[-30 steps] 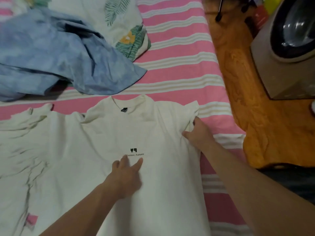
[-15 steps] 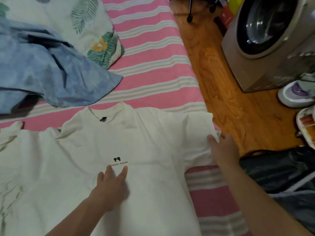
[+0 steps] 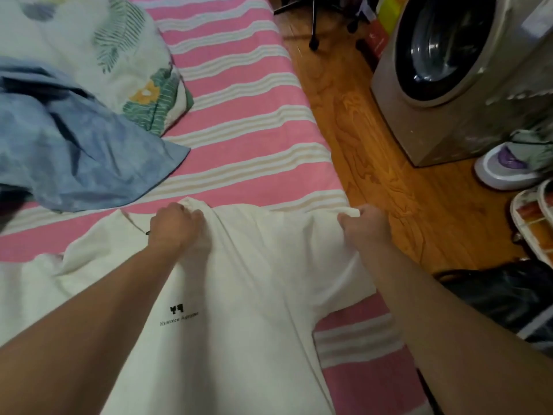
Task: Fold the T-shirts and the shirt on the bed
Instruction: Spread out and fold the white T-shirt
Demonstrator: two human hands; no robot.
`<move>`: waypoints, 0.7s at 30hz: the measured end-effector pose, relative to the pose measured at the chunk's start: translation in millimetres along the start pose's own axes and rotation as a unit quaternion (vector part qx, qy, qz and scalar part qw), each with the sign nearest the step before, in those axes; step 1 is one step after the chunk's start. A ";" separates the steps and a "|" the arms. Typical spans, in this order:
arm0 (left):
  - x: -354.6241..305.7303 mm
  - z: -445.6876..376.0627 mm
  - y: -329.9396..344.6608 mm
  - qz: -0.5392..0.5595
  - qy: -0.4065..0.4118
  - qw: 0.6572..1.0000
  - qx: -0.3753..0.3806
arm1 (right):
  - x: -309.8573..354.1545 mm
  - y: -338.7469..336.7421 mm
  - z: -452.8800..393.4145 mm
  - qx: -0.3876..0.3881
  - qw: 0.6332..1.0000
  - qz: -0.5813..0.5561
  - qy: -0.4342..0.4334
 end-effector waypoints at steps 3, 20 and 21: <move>-1.1 -3.2 4.1 0.082 -0.048 0.994 0.044 | 1.1 -6.0 -1.3 -0.009 0.997 -0.054 -0.048; -34.2 67.6 28.5 -0.038 0.172 0.983 -0.042 | -69.7 -24.9 4.9 0.101 0.958 -0.254 0.087; -37.5 97.3 36.4 -0.065 0.222 0.970 -0.071 | -74.1 -23.8 12.8 0.127 0.950 -0.268 0.095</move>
Point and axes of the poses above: each hand's wrist, its own z-axis away from the middle knuckle, its own y-axis out of the palm, x = y × z, the point moved 6 cm from there along -z, towards the middle knuckle, and after that the axes turned 7 degrees about z, right-handed, at the moved point
